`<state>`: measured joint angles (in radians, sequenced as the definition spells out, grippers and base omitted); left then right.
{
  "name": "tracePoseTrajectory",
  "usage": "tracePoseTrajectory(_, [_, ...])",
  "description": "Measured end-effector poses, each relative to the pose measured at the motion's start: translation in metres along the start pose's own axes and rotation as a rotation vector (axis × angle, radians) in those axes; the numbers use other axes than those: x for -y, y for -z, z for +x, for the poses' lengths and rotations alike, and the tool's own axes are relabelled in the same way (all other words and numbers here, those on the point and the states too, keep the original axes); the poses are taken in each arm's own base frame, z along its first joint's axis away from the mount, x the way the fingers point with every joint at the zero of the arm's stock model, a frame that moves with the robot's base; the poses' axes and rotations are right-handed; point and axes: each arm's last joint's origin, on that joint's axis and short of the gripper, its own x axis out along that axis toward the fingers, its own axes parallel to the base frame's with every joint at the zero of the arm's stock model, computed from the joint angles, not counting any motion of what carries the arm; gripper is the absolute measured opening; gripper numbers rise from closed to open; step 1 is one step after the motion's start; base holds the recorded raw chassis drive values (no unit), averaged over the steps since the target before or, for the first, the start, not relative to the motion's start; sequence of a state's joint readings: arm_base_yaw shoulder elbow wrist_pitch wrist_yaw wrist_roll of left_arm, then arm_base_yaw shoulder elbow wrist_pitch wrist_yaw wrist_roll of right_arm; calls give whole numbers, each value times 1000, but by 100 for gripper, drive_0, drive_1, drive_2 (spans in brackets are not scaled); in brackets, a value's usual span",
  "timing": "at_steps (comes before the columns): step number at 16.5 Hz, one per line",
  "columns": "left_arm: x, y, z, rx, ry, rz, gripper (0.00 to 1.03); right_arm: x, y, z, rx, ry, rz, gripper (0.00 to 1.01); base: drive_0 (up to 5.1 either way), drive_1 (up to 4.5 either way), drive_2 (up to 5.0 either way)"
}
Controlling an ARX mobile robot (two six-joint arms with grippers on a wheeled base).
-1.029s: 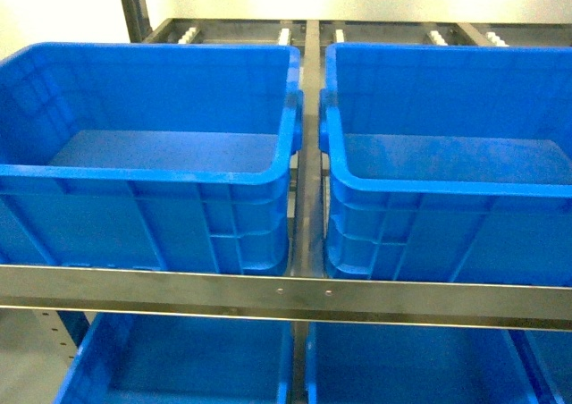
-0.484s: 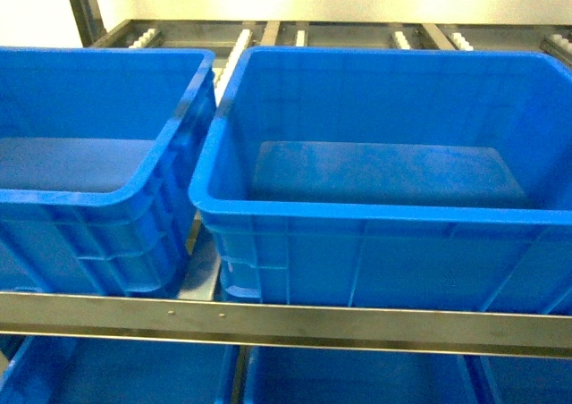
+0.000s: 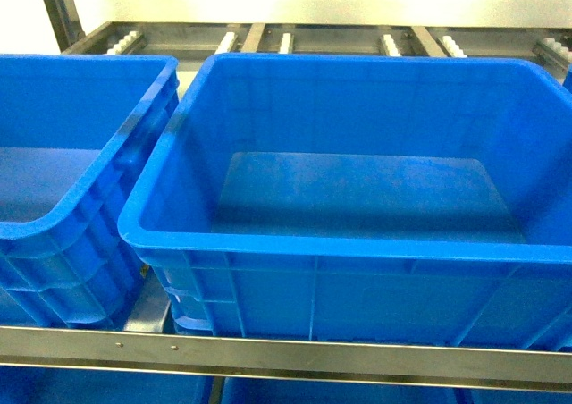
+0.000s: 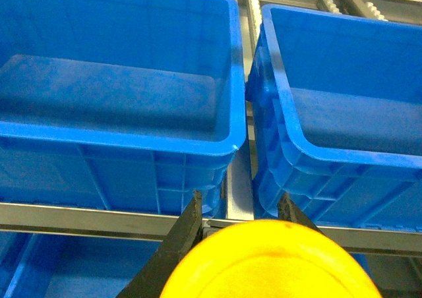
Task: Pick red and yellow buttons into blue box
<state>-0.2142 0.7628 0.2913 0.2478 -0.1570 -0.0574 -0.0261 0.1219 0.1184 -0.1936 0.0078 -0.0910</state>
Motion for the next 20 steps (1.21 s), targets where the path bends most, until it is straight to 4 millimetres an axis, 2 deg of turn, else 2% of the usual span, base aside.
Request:
tracePoseTrajectory(3, [0,0,-1,4,1,-1,31,0,0,0,0,0,0,28,3,397,-392])
tracePoseTrajectory(17, [0,0,0,1,-1,0,31,0,0,0,1,-3,0,28,0,0,0])
tracePoseTrajectory(20, [0,0,0,1,-4,-1,31,0,0,0,1,-3,0,28,501,-244,-244])
